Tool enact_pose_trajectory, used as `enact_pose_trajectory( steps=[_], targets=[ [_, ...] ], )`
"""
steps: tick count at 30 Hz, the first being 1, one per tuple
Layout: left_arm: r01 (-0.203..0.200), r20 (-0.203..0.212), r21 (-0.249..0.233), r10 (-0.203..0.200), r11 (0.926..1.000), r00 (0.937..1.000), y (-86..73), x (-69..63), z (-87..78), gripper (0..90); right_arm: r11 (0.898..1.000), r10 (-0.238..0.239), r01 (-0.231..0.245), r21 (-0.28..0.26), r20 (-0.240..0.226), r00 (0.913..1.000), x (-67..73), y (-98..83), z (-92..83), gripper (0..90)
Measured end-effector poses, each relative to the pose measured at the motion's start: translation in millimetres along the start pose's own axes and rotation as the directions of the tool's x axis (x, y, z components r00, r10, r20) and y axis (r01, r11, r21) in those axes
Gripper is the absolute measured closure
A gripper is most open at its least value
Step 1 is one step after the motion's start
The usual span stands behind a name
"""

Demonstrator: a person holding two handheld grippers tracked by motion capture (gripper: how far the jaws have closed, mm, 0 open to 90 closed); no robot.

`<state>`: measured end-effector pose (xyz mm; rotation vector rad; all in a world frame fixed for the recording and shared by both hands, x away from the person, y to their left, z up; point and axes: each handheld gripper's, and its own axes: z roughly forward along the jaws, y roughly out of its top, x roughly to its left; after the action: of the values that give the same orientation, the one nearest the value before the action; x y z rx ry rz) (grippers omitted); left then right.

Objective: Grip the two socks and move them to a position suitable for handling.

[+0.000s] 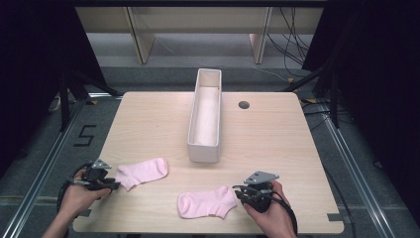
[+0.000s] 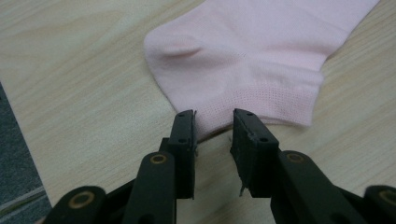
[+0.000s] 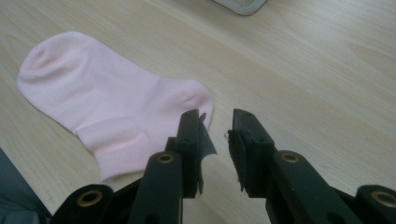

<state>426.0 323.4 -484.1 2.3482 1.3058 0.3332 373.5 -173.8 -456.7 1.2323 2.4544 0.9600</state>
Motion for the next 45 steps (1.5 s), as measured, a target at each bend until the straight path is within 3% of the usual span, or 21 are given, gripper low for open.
enact_pose_trajectory(
  steps=[5, 10, 11, 13, 16, 17, 18, 19, 23, 24, 27, 30, 33, 35, 39, 40, 45],
  targets=[
    [-0.006, 0.02, 0.003, 0.006, 1.0, 0.9998, 2.3, 1.2, 1.2, 77.9, 1.0, 0.002, -0.002, -0.001, -0.003, 1.0, -0.1, -0.3, 0.9, 72.9],
    [-0.038, 0.018, 0.032, 0.038, 0.9987, 0.9991, 6.1, -2.6, 1.0, 85.9, 1.0, 0.008, -0.008, -0.015, -0.001, 1.0, 0.3, -1.1, 2.4, 72.7],
    [-0.06, 0.003, 0.024, 0.06, 0.9979, 0.9982, 6.2, -4.8, 1.7, 86.7, 1.0, 0.007, -0.007, -0.016, 0.0, 1.0, 0.2, -1.1, 2.0, 72.7],
    [-0.05, -0.008, 0.01, 0.05, 0.9987, 0.9987, 5.8, -7.0, 2.5, 88.0, 1.0, 0.013, -0.013, -0.014, 0.002, 0.9999, 0.3, -1.3, 1.6, 72.7],
    [-0.065, -0.007, 0.013, 0.065, 0.9978, 0.9979, 5.1, -6.5, 1.5, 88.7, 1.0, 0.017, -0.017, -0.004, 0.002, 0.9999, 0.3, -1.1, 0.5, 72.7],
    [-0.066, -0.007, 0.012, 0.066, 0.9977, 0.9978, 4.4, -6.6, 1.2, 88.8, 1.0, -0.011, 0.011, -0.009, 0.003, 0.9999, -1.5, -0.8, 0.8, 72.7],
    [-0.066, -0.007, 0.012, 0.066, 0.9977, 0.9978, 4.4, -6.6, 1.2, 88.9, 1.0, 0.003, -0.003, -0.003, 0.002, 1.0, -0.6, -0.2, -0.3, 72.7],
    [-0.101, -0.001, 0.005, 0.101, 0.9949, 0.9949, 5.0, -4.5, 1.5, 89.0, 1.0, 0.007, -0.007, 0.005, 0.002, 1.0, -0.4, 0.4, -1.1, 72.7],
    [-0.094, -0.001, 0.0, 0.094, 0.9956, 0.9956, 4.3, -5.0, 1.1, 89.1, 1.0, 0.01, -0.01, 0.002, 0.004, 0.9999, 0.5, 1.4, -1.5, 72.7],
    [-0.063, -0.002, -0.004, 0.063, 0.998, 0.998, 3.0, -6.9, -0.8, 89.1, 1.0, -0.004, 0.004, -0.002, 0.003, 1.0, -0.1, 2.0, -1.1, 72.7],
    [-0.067, -0.005, -0.01, 0.067, 0.9977, 0.9977, 3.7, -6.7, -4.4, 89.2, 1.0, -0.014, 0.014, -0.006, 0.005, 0.9999, -0.4, 2.0, -0.2, 72.7],
    [-0.053, -0.018, -0.035, 0.053, 0.998, 0.9984, 4.7, -9.0, -8.9, 89.2, 1.0, 0.007, -0.007, 0.001, 0.002, 1.0, 1.8, 2.6, -0.1, 72.6],
    [-0.071, -0.026, -0.034, 0.07, 0.9969, 0.9972, 6.5, -9.2, -14.5, 89.3, 1.0, -0.001, 0.001, 0.009, 0.0, 1.0, 2.2, 2.9, 0.2, 72.6],
    [-0.072, -0.026, -0.062, 0.07, 0.9955, 0.9972, 8.0, -11.7, -18.0, 89.3, 1.0, 0.006, -0.006, -0.015, 0.0, 1.0, 2.9, 2.1, 1.9, 72.6],
    [-0.089, -0.022, -0.092, 0.087, 0.9918, 0.9959, 14.0, -18.9, -30.5, 89.4, 1.0, -0.021, 0.021, -0.011, 0.002, 0.9998, 1.9, 3.3, 0.3, 72.4],
    [-0.099, -0.021, -0.115, 0.097, 0.9885, 0.9951, 18.1, -22.9, -37.0, 89.4, 1.0, 0.006, -0.006, -0.004, -0.001, 1.0, 4.1, 4.8, -1.4, 72.3],
    [-0.123, -0.024, -0.161, 0.121, 0.9793, 0.9924, 27.3, -32.6, -48.9, 89.5, 1.0, -0.021, 0.021, -0.016, -0.002, 0.9998, 5.0, 8.9, -2.7, 72.0]
  ],
)
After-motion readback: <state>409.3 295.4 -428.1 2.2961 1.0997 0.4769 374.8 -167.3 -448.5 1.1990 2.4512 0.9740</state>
